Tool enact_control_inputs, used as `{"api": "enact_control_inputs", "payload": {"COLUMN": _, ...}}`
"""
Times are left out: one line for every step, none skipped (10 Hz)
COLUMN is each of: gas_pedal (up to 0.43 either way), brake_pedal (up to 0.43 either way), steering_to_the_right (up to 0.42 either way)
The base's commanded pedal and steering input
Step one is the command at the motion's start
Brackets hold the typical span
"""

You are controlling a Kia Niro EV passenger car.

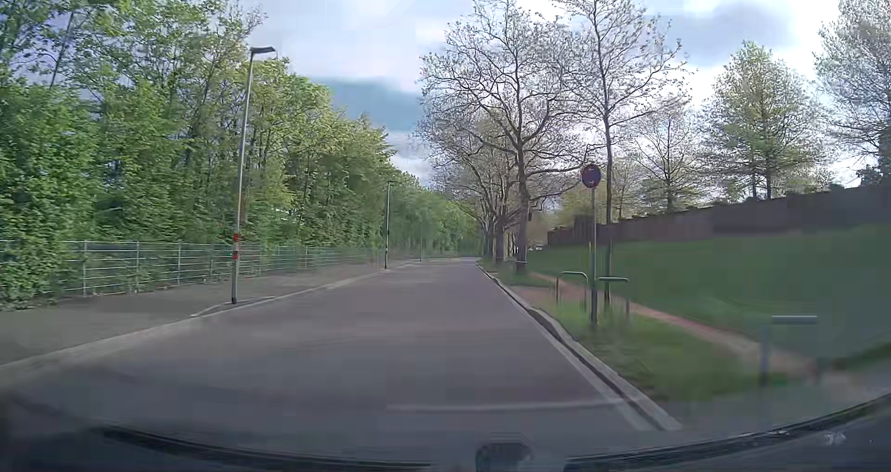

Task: Follow the waypoints while adhering to traffic rules and regulations

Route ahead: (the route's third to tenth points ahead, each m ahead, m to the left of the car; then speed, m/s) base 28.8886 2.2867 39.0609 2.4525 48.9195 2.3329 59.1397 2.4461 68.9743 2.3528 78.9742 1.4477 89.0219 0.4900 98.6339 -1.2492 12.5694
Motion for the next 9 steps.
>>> {"api": "enact_control_inputs", "payload": {"gas_pedal": 0.079, "brake_pedal": 0.000, "steering_to_the_right": 0.001}}
{"api": "enact_control_inputs", "payload": {"gas_pedal": 0.079, "brake_pedal": 0.000, "steering_to_the_right": 0.002}}
{"api": "enact_control_inputs", "payload": {"gas_pedal": 0.079, "brake_pedal": 0.000, "steering_to_the_right": 0.001}}
{"api": "enact_control_inputs", "payload": {"gas_pedal": 0.079, "brake_pedal": 0.000, "steering_to_the_right": 0.000}}
{"api": "enact_control_inputs", "payload": {"gas_pedal": 0.079, "brake_pedal": 0.000, "steering_to_the_right": 0.000}}
{"api": "enact_control_inputs", "payload": {"gas_pedal": 0.079, "brake_pedal": 0.000, "steering_to_the_right": 0.000}}
{"api": "enact_control_inputs", "payload": {"gas_pedal": 0.079, "brake_pedal": 0.000, "steering_to_the_right": 0.000}}
{"api": "enact_control_inputs", "payload": {"gas_pedal": 0.079, "brake_pedal": 0.000, "steering_to_the_right": 0.000}}
{"api": "enact_control_inputs", "payload": {"gas_pedal": 0.079, "brake_pedal": 0.000, "steering_to_the_right": 0.000}}
